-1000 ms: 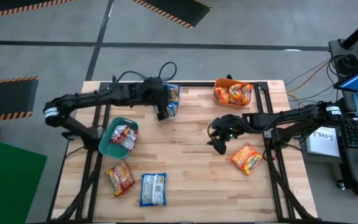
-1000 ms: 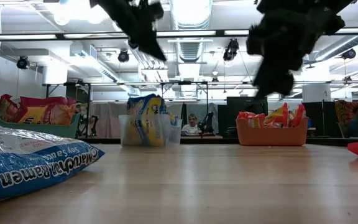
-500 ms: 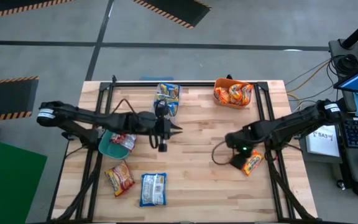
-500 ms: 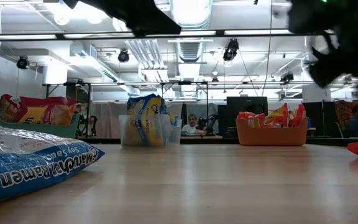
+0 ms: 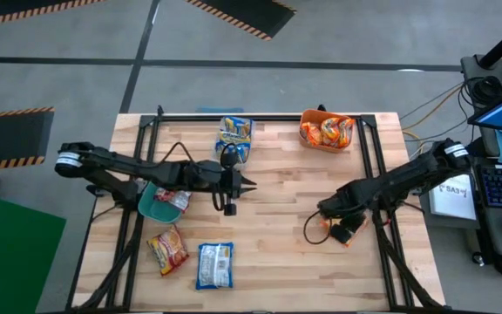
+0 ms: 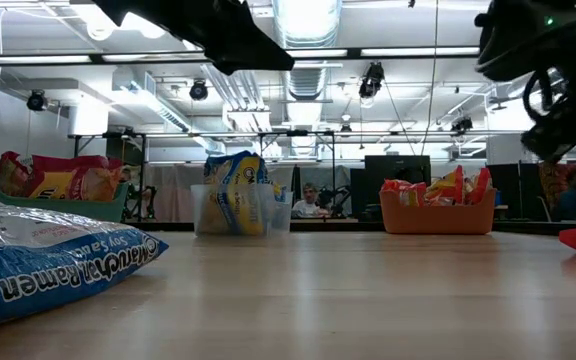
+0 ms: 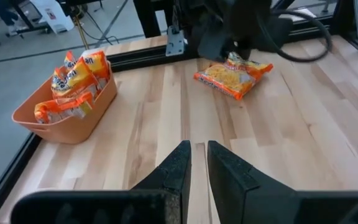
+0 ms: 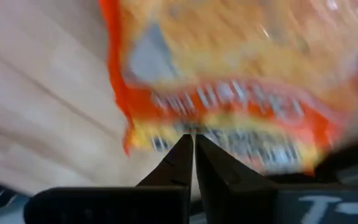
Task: Sort Maruchan noodles
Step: Put the orange noodle pack into the orange bin
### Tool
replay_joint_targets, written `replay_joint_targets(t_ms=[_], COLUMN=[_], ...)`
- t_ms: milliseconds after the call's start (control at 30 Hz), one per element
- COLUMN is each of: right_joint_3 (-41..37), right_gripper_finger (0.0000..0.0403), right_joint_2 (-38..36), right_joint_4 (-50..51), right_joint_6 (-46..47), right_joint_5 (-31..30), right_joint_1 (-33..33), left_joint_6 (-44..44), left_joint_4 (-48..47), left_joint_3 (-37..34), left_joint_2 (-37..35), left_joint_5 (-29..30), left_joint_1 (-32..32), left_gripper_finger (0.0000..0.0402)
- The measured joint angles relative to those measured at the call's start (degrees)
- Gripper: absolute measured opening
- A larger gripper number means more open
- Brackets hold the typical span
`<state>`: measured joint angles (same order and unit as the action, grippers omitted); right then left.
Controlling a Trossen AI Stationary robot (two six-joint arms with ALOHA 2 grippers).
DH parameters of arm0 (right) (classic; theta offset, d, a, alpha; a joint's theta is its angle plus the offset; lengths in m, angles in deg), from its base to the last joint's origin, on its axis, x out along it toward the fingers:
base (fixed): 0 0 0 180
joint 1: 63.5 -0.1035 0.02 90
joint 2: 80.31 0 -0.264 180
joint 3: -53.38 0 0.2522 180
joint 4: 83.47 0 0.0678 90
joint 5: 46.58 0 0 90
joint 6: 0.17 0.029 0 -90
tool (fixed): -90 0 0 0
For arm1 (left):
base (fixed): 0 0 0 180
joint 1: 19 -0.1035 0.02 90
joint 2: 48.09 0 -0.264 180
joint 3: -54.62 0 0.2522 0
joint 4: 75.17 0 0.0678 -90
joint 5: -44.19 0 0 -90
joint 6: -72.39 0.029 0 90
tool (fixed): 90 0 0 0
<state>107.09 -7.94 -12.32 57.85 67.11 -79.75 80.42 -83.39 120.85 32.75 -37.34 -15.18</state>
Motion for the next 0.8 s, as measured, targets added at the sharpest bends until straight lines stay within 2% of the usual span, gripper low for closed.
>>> replay_joint_targets(t_ms=[100, 267, 400, 533, 800], right_joint_3=[0.0, 3.7, 5.6, 5.4, 2.2], right_gripper_finger=[0.0009, 0.0009, 0.0009, 0.0009, 0.0009], right_joint_2=[3.2, 5.2, 3.3, 0.8, -2.5], right_joint_4=[-5.4, -20.5, -24.3, -23.7, -17.6], right_joint_6=[-4.0, -10.4, -17.3, -18.0, -17.3], right_joint_5=[-4.1, -19.9, -20.8, -21.4, -21.3], right_joint_1=[0.3, 0.7, 1.0, 1.4, 1.0], left_joint_6=[-0.1, -0.6, -2.7, -4.8, -6.1], left_joint_4=[0.1, 1.8, 2.0, 1.9, 10.0], left_joint_3=[0.0, 0.0, 0.0, 0.0, -0.1], left_joint_2=[0.0, 0.0, 0.0, 1.2, 10.7], left_joint_5=[0.0, 0.0, 0.0, -0.9, -4.9], left_joint_1=[0.0, 0.0, 0.0, 0.3, 0.8], left_gripper_finger=[0.0036, 0.0036, 0.0036, 0.0036, 0.0036])
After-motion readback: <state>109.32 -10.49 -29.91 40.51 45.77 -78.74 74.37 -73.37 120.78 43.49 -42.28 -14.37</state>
